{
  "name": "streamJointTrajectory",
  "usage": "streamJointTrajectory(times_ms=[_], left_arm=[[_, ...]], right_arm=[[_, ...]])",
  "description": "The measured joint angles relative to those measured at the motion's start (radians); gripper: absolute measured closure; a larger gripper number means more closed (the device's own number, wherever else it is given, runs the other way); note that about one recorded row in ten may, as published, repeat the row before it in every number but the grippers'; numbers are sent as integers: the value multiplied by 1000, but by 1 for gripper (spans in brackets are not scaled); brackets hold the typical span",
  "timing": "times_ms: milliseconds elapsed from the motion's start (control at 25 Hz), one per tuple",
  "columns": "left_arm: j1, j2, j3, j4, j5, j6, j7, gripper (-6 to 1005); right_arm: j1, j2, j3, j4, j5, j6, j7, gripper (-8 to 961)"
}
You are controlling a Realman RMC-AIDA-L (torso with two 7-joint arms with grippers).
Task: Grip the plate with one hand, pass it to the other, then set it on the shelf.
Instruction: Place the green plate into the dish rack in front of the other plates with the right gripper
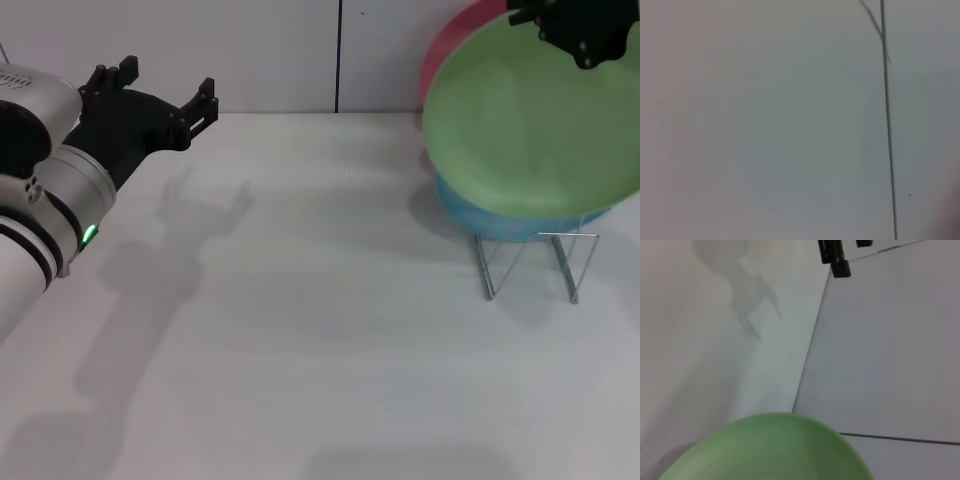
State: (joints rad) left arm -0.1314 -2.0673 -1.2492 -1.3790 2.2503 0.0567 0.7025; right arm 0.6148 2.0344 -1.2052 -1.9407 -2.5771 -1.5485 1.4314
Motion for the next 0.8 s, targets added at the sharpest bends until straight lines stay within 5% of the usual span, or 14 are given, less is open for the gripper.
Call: streamJointTrajectory(times_ms=[800], left_arm=[[-8,1,13,2,0,0,0,129]], right_arm=[[-28,12,-20,1,-42,-1,-14,931]])
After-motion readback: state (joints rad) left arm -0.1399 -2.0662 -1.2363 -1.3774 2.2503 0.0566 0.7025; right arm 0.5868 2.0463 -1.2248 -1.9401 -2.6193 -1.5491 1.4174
